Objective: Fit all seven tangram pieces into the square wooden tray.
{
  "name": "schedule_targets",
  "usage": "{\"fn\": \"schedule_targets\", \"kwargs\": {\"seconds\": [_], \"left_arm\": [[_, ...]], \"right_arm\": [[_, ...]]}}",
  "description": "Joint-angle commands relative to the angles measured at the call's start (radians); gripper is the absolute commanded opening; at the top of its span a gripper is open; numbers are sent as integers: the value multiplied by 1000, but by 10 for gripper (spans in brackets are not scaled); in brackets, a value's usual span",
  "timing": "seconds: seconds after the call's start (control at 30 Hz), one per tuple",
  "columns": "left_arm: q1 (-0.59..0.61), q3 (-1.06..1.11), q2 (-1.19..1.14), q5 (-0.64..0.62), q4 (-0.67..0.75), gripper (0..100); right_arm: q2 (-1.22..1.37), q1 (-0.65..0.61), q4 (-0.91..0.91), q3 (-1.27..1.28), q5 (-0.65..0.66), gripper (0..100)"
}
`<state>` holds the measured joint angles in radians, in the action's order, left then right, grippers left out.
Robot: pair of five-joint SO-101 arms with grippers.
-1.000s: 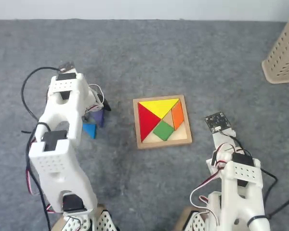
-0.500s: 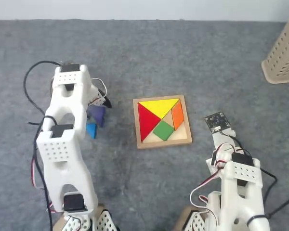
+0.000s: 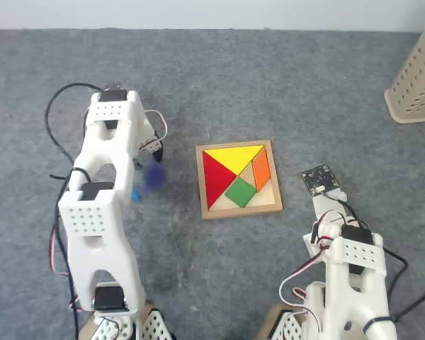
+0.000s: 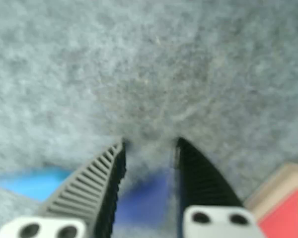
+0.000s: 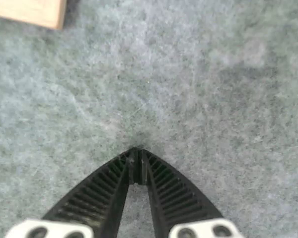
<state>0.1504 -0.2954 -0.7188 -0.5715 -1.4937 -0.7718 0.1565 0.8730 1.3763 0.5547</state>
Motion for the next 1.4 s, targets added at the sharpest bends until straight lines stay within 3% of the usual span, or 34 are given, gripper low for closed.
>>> {"fn": "schedule_targets", "kwargs": {"seconds": [0.0,0.3,0.47,0.57,0.7,0.87,1.0,1.37], "left_arm": [[-15,-41,-8,35,-74,71],[-66,-297,25,261,-262,70],[-133,-101,281,443,-247,70],[-161,153,489,574,-166,70],[-155,539,706,756,48,73],[-153,862,786,911,207,172],[-150,926,786,997,261,214],[-155,903,624,1005,339,217]], "right_arm": [[-25,7,-16,-2,18,6],[-25,7,-16,-2,18,6],[-25,7,-16,-2,18,6],[-25,7,-16,-2,18,6],[-25,7,-16,-2,18,6],[-25,7,-16,-2,18,6],[-25,7,-16,-2,18,6],[-25,7,-16,-2,18,6]]}}
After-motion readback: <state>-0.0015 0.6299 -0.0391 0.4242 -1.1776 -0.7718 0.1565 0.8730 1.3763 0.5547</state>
